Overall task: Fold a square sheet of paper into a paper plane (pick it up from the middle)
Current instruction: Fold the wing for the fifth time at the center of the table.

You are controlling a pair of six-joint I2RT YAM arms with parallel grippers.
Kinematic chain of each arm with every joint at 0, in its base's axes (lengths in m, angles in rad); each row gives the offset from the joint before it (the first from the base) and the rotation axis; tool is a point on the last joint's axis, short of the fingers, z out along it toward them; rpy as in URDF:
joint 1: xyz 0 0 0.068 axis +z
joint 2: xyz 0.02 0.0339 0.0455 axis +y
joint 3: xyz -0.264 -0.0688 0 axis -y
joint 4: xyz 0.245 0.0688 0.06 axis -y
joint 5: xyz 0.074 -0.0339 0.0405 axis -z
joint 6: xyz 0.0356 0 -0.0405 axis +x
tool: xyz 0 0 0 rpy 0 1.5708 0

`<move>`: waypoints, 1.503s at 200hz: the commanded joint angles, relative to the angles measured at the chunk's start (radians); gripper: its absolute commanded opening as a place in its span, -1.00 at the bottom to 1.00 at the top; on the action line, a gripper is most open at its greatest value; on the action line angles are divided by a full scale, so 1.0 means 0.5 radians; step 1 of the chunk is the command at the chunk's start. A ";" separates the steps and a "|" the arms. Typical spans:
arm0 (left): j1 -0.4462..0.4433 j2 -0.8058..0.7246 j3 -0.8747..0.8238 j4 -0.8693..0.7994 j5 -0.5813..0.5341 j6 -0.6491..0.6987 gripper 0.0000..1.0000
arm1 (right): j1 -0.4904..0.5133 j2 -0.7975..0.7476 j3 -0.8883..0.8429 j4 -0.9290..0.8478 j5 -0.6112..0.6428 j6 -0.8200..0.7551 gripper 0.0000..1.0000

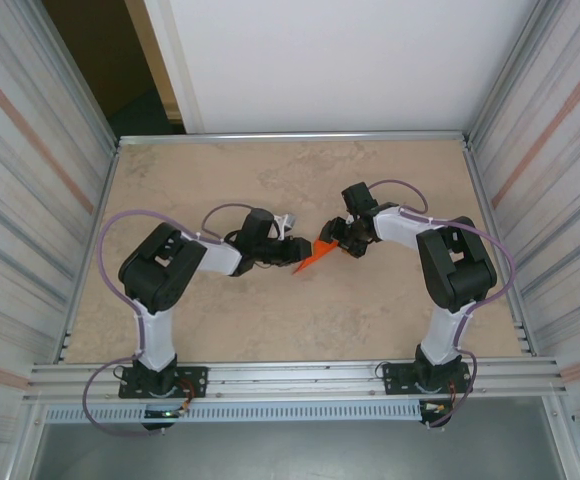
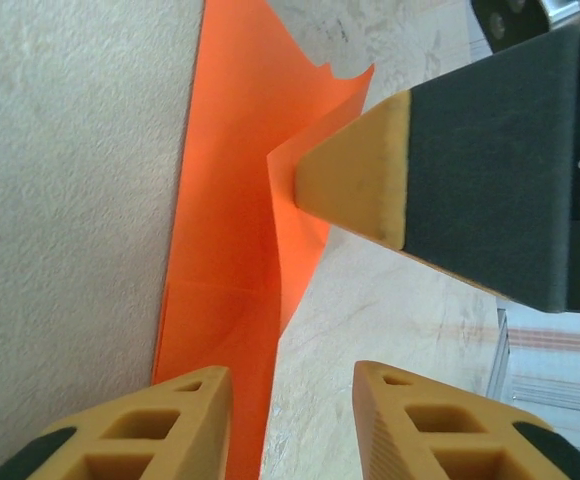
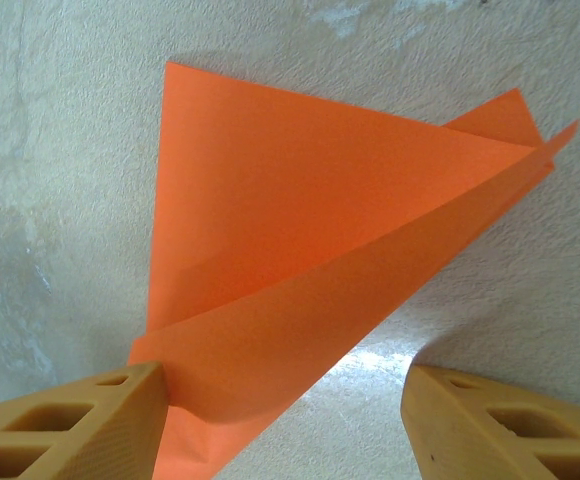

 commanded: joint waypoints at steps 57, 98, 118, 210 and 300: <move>-0.035 -0.033 0.067 -0.283 -0.071 0.412 -0.32 | 0.048 0.276 -0.094 0.025 0.041 0.009 0.28; -0.048 0.019 0.101 -0.333 -0.034 0.501 -0.31 | 0.049 0.277 -0.090 0.021 0.038 0.015 0.28; -0.051 0.019 0.107 -0.363 -0.033 0.543 -0.33 | 0.048 0.283 -0.082 0.013 0.036 0.019 0.28; -0.089 0.075 0.180 -0.579 -0.126 0.744 -0.35 | 0.042 0.335 -0.042 -0.033 0.014 0.059 0.28; -0.080 0.120 0.183 -0.658 -0.211 0.800 -0.60 | 0.026 0.369 -0.019 -0.067 0.005 0.081 0.28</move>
